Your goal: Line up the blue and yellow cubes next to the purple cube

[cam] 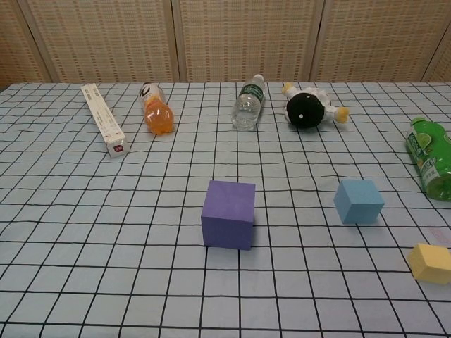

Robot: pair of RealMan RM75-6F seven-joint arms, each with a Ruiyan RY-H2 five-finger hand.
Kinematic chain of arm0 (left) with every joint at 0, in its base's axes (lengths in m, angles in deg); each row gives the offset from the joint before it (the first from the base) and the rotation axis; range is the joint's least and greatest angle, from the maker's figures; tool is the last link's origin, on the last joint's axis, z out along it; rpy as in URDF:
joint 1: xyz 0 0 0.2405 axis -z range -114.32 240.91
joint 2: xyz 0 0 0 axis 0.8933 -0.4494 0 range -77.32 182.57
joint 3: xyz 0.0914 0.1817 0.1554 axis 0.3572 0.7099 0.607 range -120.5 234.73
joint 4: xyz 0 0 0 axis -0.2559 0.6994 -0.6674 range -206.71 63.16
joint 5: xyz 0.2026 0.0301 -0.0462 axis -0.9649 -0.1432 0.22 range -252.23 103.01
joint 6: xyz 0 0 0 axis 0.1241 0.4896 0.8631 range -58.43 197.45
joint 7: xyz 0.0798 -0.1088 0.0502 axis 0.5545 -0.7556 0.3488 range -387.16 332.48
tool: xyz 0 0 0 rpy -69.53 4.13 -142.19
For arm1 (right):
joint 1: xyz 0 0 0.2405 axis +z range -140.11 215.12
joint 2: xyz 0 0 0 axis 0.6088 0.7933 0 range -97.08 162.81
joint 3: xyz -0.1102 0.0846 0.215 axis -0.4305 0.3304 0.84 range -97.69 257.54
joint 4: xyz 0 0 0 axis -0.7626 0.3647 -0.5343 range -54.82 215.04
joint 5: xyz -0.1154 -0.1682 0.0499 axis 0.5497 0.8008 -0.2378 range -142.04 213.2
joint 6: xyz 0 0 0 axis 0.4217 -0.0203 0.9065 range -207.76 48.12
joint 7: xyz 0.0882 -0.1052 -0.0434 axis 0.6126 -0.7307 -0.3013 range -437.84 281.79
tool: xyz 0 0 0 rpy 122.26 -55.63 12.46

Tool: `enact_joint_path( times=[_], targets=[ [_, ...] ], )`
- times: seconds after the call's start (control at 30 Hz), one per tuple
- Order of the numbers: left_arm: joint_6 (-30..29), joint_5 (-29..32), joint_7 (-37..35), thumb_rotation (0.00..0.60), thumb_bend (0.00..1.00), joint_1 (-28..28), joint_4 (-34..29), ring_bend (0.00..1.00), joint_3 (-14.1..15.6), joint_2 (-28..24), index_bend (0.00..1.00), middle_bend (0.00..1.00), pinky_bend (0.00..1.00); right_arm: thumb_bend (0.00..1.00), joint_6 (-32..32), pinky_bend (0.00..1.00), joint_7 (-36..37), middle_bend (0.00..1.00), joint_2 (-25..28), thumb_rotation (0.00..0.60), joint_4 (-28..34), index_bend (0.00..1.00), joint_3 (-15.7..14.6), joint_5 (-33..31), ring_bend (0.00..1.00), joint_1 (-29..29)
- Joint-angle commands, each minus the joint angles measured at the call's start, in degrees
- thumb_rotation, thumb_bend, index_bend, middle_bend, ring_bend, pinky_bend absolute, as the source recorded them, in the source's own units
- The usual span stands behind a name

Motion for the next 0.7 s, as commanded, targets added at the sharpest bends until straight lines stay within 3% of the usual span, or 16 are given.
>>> enact_joint_path(
  times=[0.03, 0.13, 0.3, 0.7],
  targets=[
    [0.0, 0.0, -0.1, 0.6, 0.57, 0.0, 0.1, 0.43, 0.0, 0.0, 0.46, 0.55, 0.61, 0.11, -8.5, 1.0, -6.0, 0.95, 4.6, 0.6, 9.4, 0.29, 1.4, -7.7, 0.85, 3.1],
    [0.3, -0.2, -0.2, 0.6, 0.58, 0.1, 0.1, 0.43, 0.1, 0.0, 0.46, 0.55, 0.61, 0.06, -11.9, 1.0, -9.1, 0.96, 6.5, 0.6, 13.6, 0.22, 2.5, -13.0, 0.86, 4.9],
    [0.5, -0.3, -0.2, 0.6, 0.57, 0.3, 0.1, 0.43, 0.2, 0.1, 0.46, 0.55, 0.61, 0.02, -15.3, 1.0, -10.3, 0.96, 7.0, 0.6, 16.1, 0.21, 3.6, -18.9, 0.86, 7.2],
    [0.5, -0.3, -0.7, 0.6, 0.58, 0.3, 0.1, 0.43, 0.2, 0.0, 0.46, 0.55, 0.61, 0.01, -24.2, 1.0, -4.8, 0.96, 3.3, 0.6, 12.6, 0.28, 4.2, -26.1, 0.86, 13.0]
  ],
)
